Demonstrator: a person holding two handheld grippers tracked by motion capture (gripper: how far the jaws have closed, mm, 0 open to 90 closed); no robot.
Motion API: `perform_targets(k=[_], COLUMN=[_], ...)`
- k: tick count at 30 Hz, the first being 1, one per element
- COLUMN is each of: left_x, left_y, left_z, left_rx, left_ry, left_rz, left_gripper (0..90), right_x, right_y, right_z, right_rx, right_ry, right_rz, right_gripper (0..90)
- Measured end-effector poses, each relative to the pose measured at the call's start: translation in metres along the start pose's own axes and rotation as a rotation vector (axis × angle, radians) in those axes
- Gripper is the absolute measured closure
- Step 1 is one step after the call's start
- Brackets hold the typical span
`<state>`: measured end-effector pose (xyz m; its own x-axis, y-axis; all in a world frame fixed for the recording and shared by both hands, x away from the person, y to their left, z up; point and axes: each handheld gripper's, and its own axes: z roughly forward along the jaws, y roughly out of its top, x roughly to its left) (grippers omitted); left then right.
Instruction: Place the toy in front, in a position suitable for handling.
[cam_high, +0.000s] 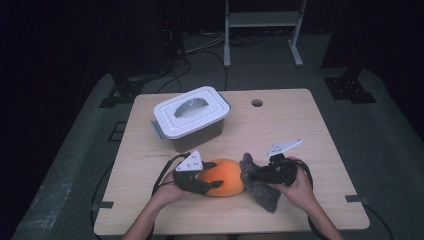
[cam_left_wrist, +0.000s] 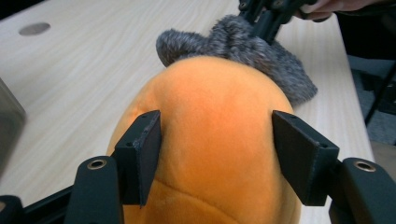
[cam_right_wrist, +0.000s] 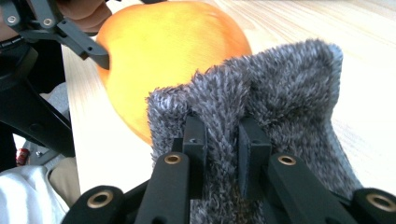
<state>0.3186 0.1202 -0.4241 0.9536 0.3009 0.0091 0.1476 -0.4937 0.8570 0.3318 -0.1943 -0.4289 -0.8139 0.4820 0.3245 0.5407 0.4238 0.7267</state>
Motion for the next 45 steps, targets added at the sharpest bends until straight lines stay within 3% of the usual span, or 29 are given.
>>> perform_targets(k=[5, 8, 10, 12, 14, 17, 26, 33, 41, 43, 45], left_x=[-0.003, -0.003, -0.002, -0.001, 0.001, 0.002, 0.004, 0.004, 0.003, 0.003, 0.002], left_y=[0.005, 0.010, 0.013, 0.013, 0.008, 0.006, -0.002, -0.003, -0.003, -0.003, -0.003], left_z=[0.002, 0.001, 0.001, 0.006, 0.010, 0.008, 0.002, 0.002, 0.002, 0.003, 0.004], left_rx=[0.007, -0.006, -0.012, 0.016, 0.044, 0.049, 0.033, 0.037, 0.035, 0.035, 0.035], left_ry=[-0.014, -0.018, 0.011, 0.024, 0.011, 0.006, -0.016, -0.025, -0.025, -0.024, -0.025], left_rz=[-0.001, -0.029, -0.055, -0.070, -0.065, -0.065, -0.073, -0.066, -0.061, -0.060, -0.058], left_gripper=[30.6, 23.0, 14.9, 10.3, 14.0, 22.9, 23.8, 23.1, 23.2, 23.0, 22.5], right_x=[0.014, 0.020, 0.019, 0.020, 0.020, 0.016, -0.007, 0.008, -0.001, 0.002, 0.007], right_y=[0.012, 0.014, 0.011, 0.010, 0.009, 0.006, -0.009, 0.005, -0.005, -0.002, 0.004], right_z=[-0.004, 0.006, 0.010, 0.009, 0.009, 0.009, 0.009, 0.005, 0.007, 0.003, -0.004], right_rx=[-0.088, -0.050, -0.034, -0.033, -0.032, -0.030, 0.018, -0.057, 0.000, -0.022, -0.082], right_ry=[0.051, 0.051, 0.076, 0.076, 0.079, 0.087, 0.046, 0.079, 0.065, 0.064, 0.084], right_rz=[-0.033, -0.062, -0.062, -0.073, -0.072, -0.053, 0.033, -0.010, 0.027, 0.018, 0.006], right_gripper=[75.9, 75.9, 75.8, 75.7, 75.7, 75.7, 75.6, 75.7, 75.7, 75.7, 75.7])
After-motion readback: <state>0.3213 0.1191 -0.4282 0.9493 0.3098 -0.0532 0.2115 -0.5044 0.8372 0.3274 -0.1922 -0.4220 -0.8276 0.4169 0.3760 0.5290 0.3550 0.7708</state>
